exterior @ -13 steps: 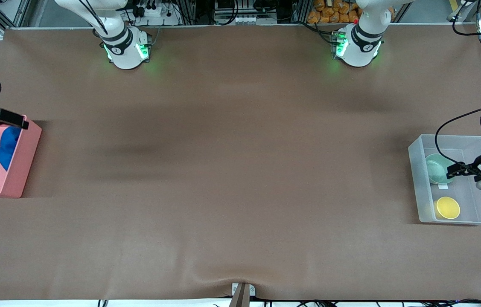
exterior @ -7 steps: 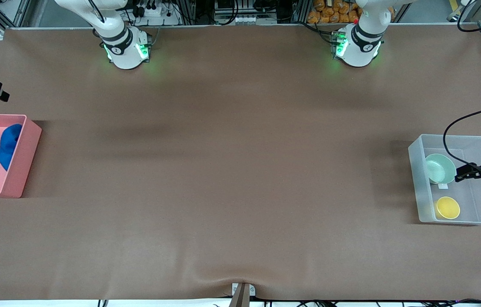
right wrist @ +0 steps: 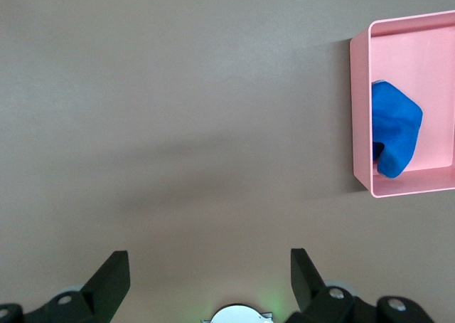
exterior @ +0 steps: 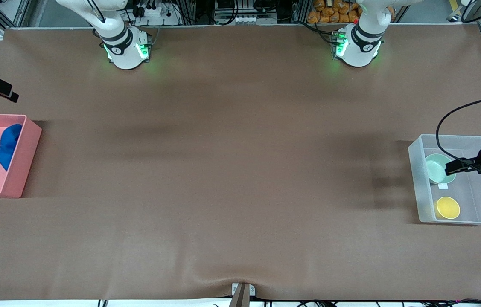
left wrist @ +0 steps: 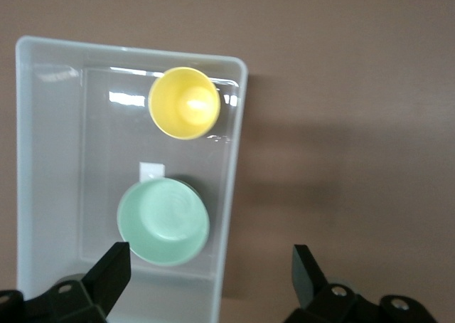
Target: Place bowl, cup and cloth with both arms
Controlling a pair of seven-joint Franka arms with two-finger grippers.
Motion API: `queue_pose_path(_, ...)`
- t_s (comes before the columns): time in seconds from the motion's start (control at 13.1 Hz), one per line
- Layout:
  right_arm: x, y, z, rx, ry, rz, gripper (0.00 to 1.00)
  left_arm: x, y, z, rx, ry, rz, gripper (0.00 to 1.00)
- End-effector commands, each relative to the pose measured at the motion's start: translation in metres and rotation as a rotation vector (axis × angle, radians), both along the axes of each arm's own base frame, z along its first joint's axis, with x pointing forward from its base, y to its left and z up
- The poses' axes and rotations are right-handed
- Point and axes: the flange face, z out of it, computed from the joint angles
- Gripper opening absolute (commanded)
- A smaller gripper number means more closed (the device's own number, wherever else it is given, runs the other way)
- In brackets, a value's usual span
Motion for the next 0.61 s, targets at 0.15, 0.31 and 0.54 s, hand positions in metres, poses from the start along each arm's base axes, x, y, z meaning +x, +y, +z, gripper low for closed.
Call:
queue_pose_path(0.15,0.0,-0.001,0.006,-0.015,-0.032,0.029,1.0,-0.012,-0.05,0.028,0.012,0.029,0.082,1.0)
queue_pose_path(0.31,0.002,-0.006,0.003,-0.007,-0.034,0.092,1.0,-0.027,-0.046,0.065,0.001,0.013,0.072,1.0)
queue_pose_path(0.54,0.002,-0.01,0.006,-0.005,-0.034,0.072,1.0,-0.065,-0.048,0.124,-0.025,0.028,0.07,1.0)
